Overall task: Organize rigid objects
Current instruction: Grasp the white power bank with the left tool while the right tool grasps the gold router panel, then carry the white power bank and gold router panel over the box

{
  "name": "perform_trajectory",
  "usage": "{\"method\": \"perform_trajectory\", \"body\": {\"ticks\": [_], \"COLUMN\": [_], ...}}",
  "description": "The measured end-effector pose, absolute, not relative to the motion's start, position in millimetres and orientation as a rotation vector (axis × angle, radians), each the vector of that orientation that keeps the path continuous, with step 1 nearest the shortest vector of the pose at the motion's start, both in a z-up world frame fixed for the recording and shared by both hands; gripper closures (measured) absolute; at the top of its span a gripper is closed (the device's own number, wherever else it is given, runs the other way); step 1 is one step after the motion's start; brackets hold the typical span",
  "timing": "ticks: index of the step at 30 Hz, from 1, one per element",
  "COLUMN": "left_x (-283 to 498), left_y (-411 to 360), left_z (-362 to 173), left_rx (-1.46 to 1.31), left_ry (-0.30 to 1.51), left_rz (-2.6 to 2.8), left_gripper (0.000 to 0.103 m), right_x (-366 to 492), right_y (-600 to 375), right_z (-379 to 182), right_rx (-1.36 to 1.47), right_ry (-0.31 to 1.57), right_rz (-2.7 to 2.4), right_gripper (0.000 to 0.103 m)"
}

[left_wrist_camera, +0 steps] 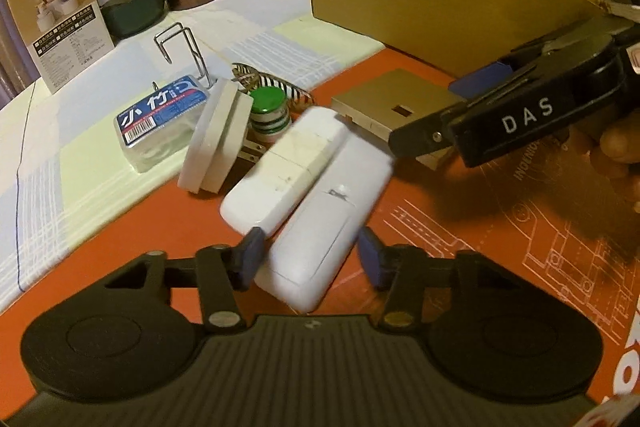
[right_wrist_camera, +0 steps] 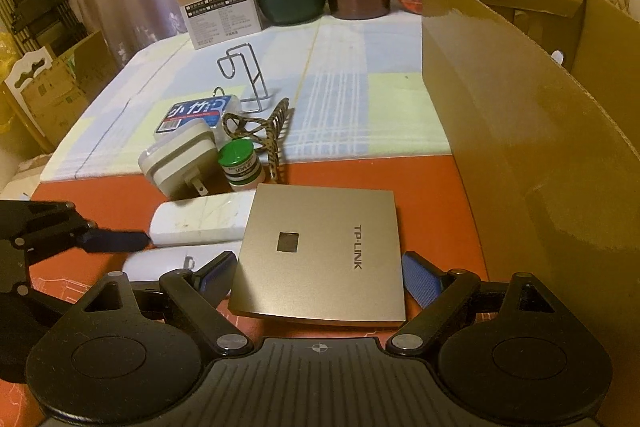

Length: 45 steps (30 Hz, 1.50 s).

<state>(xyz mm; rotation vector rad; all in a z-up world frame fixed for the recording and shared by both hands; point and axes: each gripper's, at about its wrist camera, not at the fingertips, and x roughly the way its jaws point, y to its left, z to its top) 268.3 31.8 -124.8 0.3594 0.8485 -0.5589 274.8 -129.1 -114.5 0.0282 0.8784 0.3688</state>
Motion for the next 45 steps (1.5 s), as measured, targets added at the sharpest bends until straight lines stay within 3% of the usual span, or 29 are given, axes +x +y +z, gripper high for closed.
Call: {"method": "perform_trajectory", "body": {"ticks": [6, 19, 41, 45], "left_x": [241.3, 162.1, 172.0, 171.6], "left_y": [23.5, 44.1, 43.7, 43.7], "left_z": [-121.8, -118.2, -128.6, -128.9], "left_rx": [0.355, 0.200, 0.135, 0.119], "left_ry": [0.879, 0.916, 0.817, 0.815], "left_rz": [-0.529, -0.256, -0.281, -0.265], "left_gripper": [0.069, 0.070, 0.069, 0.069], "right_x": [265.3, 213.2, 188.2, 187.7], "right_y": [-133.1, -135.2, -134.7, -135.4], "right_z": [-109.3, -110.9, -134.4, -136.9], "right_rx": [0.026, -0.071, -0.179, -0.173], "right_ry": [0.875, 0.880, 0.827, 0.818], "right_rz": [0.379, 0.434, 0.426, 0.408], "right_gripper": [0.018, 0.018, 0.018, 0.011]}}
